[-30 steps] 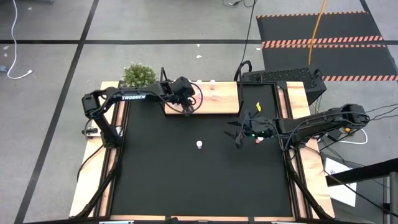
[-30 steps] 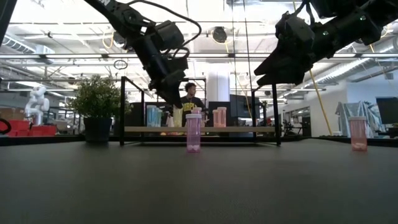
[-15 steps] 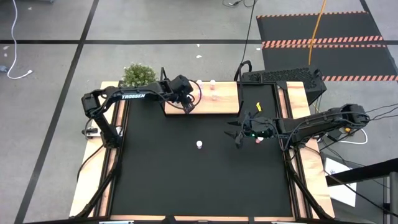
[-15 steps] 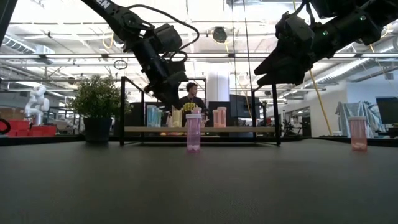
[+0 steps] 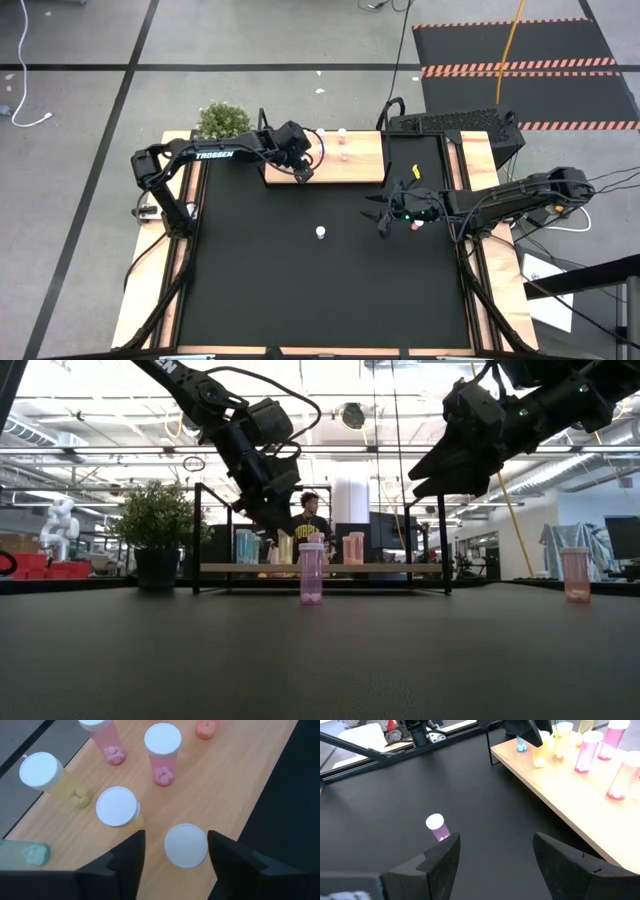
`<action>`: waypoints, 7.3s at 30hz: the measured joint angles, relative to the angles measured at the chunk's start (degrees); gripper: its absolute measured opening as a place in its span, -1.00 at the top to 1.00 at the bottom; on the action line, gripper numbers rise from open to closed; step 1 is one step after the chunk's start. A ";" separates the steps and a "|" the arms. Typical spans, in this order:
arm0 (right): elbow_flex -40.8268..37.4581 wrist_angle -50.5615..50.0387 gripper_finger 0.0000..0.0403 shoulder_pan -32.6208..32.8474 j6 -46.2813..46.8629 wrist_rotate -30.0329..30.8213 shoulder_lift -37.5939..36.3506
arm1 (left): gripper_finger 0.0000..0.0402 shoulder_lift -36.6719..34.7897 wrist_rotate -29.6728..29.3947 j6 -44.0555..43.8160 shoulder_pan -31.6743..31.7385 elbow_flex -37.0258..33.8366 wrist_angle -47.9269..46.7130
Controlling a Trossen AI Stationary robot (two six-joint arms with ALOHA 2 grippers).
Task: Pick and place medicine bottles onto shelf by color
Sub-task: Put the yellow pill bottle on the shelf, then put the pink pill bottle on the shelf, then put the orange pill bottle on the shelf
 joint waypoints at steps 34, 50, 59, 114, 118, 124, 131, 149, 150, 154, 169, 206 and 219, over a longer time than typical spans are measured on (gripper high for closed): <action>0.13 5.02 -0.23 0.67 -7.84 -13.64 6.22 | -0.20 0.38 6.58 10.64 -27.28 4.81 -0.56; 0.02 6.03 -0.23 6.76 -2.56 -14.69 8.86 | -0.08 6.45 6.68 9.22 -26.64 4.77 -3.48; 0.02 3.02 -0.23 6.84 -1.05 -14.69 8.22 | -0.03 8.23 10.08 9.20 -26.23 4.87 -4.32; 0.00 0.77 -0.23 6.68 3.85 -12.93 8.20 | 0.38 8.37 7.13 15.00 -1.00 18.50 -13.41; 0.00 0.26 -0.23 5.68 3.87 -13.18 8.20 | 0.38 8.37 9.58 16.10 0.00 17.80 -12.60; 0.00 0.33 -0.23 4.38 3.87 -13.35 8.20 | 0.38 8.57 10.06 17.81 -0.91 17.42 -11.55; 0.00 0.45 -0.23 3.04 3.87 -13.41 8.20 | 0.38 10.74 9.80 18.06 -1.27 17.35 -10.41; 0.00 0.11 -0.23 2.93 5.34 -13.95 8.17 | 0.36 11.26 9.68 15.25 -0.70 17.38 -8.76; 0.00 0.12 -0.23 2.93 5.34 -13.50 8.17 | 0.35 11.26 9.68 14.83 -0.70 17.38 -8.76; 0.00 0.11 -0.23 2.93 5.35 -13.29 8.17 | 0.25 11.26 9.70 13.94 -0.74 17.38 -8.78; 0.00 0.13 -0.23 2.93 5.92 -13.29 8.17 | -0.09 10.80 9.61 13.49 -0.64 18.20 -11.06; 0.04 -26.78 0.52 -1.25 7.03 -20.97 -29.13 | -0.41 6.88 6.03 12.42 -6.59 41.33 -19.69; 10.14 -65.04 0.25 -0.57 -1.01 -10.09 -32.86 | -0.41 7.00 6.25 11.88 -9.71 41.31 -19.95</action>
